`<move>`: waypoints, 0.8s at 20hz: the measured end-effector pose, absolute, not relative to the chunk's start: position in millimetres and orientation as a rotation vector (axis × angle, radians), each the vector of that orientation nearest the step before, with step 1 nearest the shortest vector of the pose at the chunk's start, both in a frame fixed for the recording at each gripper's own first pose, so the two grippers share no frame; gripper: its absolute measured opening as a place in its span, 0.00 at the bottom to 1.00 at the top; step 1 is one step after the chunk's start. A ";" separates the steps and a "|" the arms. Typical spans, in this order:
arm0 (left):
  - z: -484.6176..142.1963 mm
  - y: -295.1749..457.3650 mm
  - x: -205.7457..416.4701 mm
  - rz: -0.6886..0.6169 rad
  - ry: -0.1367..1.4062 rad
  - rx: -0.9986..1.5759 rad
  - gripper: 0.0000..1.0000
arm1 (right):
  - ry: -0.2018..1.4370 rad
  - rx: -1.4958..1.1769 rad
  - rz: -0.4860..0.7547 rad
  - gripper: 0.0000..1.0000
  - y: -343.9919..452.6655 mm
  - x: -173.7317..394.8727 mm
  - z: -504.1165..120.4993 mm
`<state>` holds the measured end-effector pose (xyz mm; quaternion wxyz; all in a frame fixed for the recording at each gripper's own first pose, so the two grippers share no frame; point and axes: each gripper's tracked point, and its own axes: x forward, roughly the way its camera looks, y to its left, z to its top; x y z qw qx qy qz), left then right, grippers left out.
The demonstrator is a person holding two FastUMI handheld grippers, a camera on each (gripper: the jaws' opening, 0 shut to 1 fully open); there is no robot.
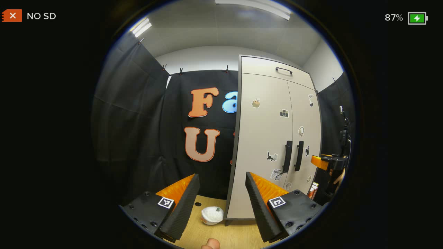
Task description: Open the right door of the double-door shoe cabinet with the right hand, and open the left door with the left hand.
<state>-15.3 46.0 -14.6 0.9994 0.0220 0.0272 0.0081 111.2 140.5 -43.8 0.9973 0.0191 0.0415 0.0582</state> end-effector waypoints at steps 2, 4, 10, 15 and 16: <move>-18.1 50.3 -13.6 0.021 0.056 0.046 0.81 | 0.080 0.047 0.125 0.94 150.3 124.2 -45.8; -20.7 54.4 -14.0 0.024 0.061 0.045 0.81 | 0.078 0.048 0.118 1.00 155.9 135.6 -48.3; -24.1 62.3 -9.5 0.027 0.063 0.046 0.81 | 0.083 0.052 0.103 0.90 165.7 163.1 -55.2; -22.2 62.6 -3.0 0.025 0.053 0.062 0.81 | 0.096 0.042 0.081 0.76 168.3 182.4 -66.8; -22.6 62.1 -1.3 0.026 0.050 0.061 0.81 | 0.103 0.050 0.084 0.75 169.8 185.4 -69.4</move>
